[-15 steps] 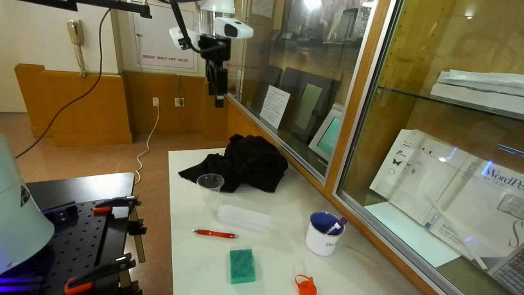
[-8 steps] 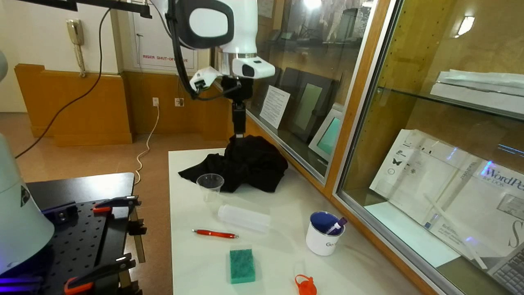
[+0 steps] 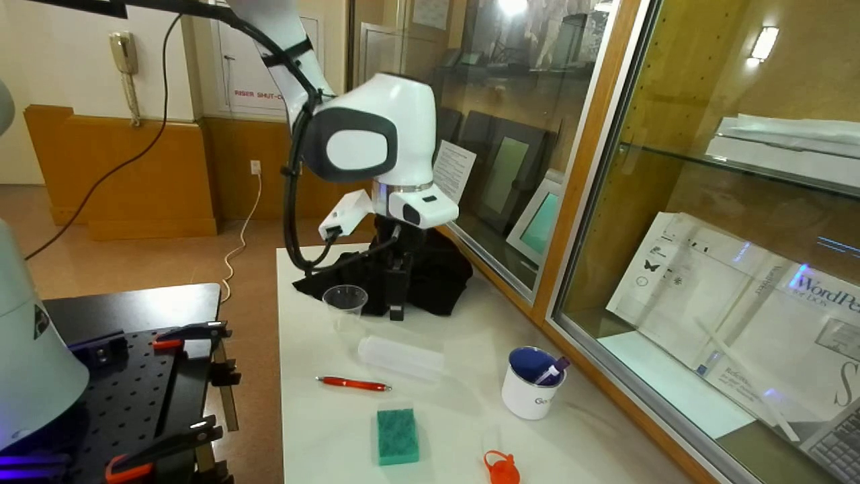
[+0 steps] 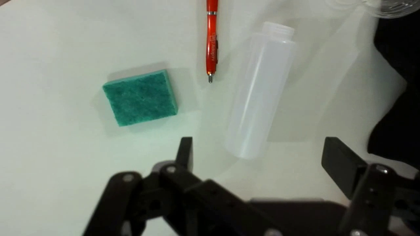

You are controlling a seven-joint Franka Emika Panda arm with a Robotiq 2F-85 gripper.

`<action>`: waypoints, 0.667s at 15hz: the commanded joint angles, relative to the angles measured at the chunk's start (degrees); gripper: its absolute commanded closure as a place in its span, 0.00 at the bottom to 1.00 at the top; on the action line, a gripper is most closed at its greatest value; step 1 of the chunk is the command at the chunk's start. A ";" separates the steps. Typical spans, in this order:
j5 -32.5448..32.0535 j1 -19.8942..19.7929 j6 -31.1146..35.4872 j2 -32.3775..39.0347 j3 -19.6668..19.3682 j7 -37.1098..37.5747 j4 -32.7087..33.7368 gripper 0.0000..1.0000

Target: Straighten the white bottle

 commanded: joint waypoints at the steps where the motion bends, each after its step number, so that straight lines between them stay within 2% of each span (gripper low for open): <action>1: 1.36 2.91 6.67 6.81 -2.49 2.69 0.00 0.00; 3: 3.14 3.93 3.22 6.43 -2.45 0.53 -0.34 0.00; 7: 3.67 4.84 4.58 7.91 -3.17 -0.12 0.02 0.00; 10: 3.73 7.27 4.30 10.35 -4.92 3.89 1.93 0.00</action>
